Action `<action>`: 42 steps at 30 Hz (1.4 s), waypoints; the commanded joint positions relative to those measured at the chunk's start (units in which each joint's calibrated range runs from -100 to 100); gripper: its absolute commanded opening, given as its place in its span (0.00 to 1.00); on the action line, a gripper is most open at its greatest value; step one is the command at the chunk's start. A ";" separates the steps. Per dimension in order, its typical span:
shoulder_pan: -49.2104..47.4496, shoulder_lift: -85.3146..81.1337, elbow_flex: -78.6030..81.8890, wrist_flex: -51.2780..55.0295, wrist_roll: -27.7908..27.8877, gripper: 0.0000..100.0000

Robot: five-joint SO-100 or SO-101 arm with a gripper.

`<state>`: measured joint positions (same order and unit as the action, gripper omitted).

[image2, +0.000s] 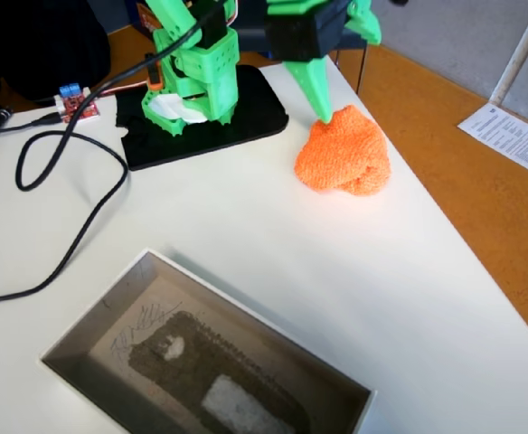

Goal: Remove orange objects from table

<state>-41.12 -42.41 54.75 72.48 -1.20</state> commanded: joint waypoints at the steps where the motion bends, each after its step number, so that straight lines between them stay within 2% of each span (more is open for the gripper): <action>1: 0.27 0.66 1.64 -4.66 0.05 0.51; 7: 1.38 1.41 3.09 -14.72 -1.51 0.51; 9: 2.12 1.24 2.71 -14.64 -0.83 0.51; 12: 3.45 0.49 3.00 -14.23 0.83 0.60; 19: 6.04 0.49 4.45 -13.10 2.34 0.69; 25: 6.26 2.08 7.84 -14.07 2.30 0.70; 33: 6.19 6.20 17.44 -26.96 3.57 0.69; 42: 8.92 11.06 21.02 -33.93 6.01 0.68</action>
<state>-33.50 -33.12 75.55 40.09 3.88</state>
